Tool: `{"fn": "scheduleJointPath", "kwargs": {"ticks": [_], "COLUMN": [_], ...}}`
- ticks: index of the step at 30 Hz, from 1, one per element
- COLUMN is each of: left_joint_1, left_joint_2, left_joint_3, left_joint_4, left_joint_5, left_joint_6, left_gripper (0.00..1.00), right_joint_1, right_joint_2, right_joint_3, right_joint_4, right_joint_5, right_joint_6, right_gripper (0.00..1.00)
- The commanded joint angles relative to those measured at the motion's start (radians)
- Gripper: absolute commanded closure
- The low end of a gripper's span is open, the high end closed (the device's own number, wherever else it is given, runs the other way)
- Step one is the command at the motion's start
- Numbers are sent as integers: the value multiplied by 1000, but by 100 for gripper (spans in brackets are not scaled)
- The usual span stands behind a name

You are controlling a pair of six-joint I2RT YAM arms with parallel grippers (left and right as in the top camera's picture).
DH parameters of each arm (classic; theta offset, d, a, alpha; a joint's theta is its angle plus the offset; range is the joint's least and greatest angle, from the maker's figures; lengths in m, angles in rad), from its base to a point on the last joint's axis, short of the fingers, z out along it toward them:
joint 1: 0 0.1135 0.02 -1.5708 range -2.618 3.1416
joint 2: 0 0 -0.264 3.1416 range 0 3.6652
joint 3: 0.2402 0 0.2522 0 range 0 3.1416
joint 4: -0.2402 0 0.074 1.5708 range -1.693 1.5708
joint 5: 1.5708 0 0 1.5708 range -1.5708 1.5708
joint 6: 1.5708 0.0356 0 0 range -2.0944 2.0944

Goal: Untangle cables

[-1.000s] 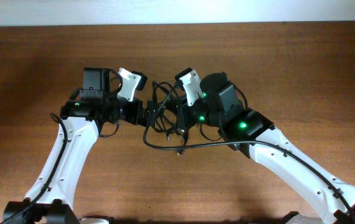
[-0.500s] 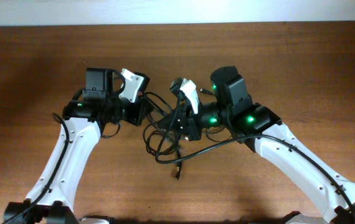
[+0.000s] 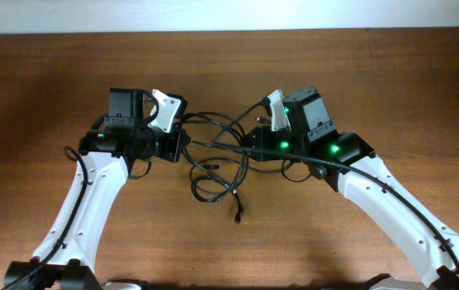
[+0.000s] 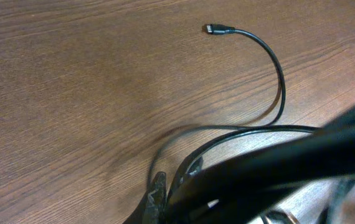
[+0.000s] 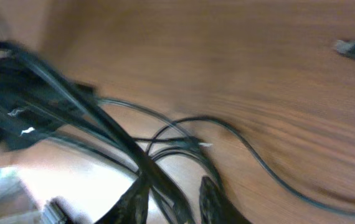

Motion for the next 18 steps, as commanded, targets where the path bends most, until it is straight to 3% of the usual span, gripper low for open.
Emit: {"fn": "scheduleJointPath", "kwargs": {"ticks": [1, 3, 5, 6, 10, 13, 18], "left_joint_1": [5, 5, 5, 5, 5, 5, 5], "left_joint_2": [-6, -6, -6, -6, -6, -6, -6], "left_joint_3": [-2, -2, -2, -2, -2, -2, -2], "left_joint_4": [10, -9, -12, -11, -13, -12, 24], "left_joint_5": [-170, -345, -392, -392, -359, -71, -87], "left_joint_6": [-179, -377, -479, -505, -821, -837, -836], "left_gripper": [100, 100, 100, 100, 100, 100, 100], "right_joint_1": [-9, -6, -6, -6, -6, 24, 39], "right_joint_2": [-15, -15, -14, -10, 37, 128, 196], "right_joint_3": [8, 8, 8, 8, 8, 8, 8], "right_joint_4": [-45, -45, -45, -44, -39, 68, 118], "right_joint_5": [208, 208, 208, 208, 208, 103, 103], "right_joint_6": [104, 104, 104, 104, 102, -36, -36], "right_gripper": [56, 40, 12, 5, 1, 1, 1]}}
